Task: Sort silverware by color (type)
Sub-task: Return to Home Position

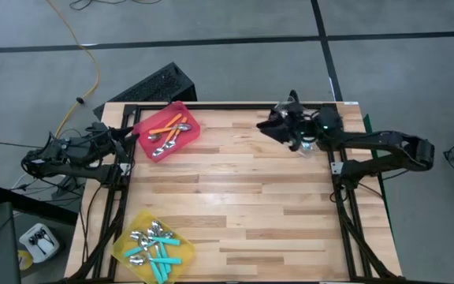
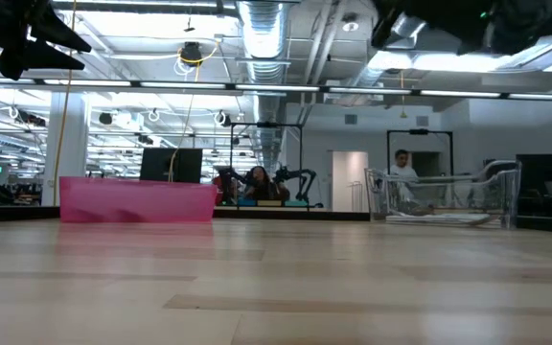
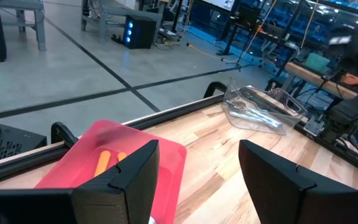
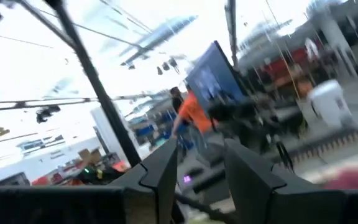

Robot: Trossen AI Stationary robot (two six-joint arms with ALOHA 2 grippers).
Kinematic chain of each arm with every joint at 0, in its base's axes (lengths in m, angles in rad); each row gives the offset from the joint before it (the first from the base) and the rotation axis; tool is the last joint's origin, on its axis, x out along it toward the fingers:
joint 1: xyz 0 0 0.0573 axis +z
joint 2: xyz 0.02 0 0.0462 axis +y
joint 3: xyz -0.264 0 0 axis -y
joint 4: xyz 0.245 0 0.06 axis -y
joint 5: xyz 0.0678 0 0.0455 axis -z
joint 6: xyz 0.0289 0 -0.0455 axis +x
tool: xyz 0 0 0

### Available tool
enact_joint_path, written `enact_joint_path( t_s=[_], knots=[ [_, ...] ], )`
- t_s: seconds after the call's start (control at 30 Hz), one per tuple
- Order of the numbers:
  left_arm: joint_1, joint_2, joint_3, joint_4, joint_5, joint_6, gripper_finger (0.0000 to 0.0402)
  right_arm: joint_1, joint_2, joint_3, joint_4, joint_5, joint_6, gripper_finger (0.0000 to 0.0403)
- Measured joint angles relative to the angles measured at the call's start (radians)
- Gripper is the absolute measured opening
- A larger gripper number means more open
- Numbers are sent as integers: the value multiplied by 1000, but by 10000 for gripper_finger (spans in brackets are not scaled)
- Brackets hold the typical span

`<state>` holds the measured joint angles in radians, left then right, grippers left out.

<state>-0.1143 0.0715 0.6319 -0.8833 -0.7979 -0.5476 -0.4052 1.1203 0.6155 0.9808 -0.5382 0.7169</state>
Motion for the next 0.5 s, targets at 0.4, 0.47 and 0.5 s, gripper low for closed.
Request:
enact_joint_path(
  t_s=[0.4, 0.47, 0.5],
  knots=[
    [0, 0, 0, 0, 0, 0, 205, 23, -361, 1, -537, 120, -315, 154],
    [0, 0, 0, 0, 0, 0, 205, 68, -375, 1, -635, 217, -350, 154],
    [0, 0, 0, 0, 0, 0, 205, 98, -375, 0, -655, 254, -359, 154]
  ],
)
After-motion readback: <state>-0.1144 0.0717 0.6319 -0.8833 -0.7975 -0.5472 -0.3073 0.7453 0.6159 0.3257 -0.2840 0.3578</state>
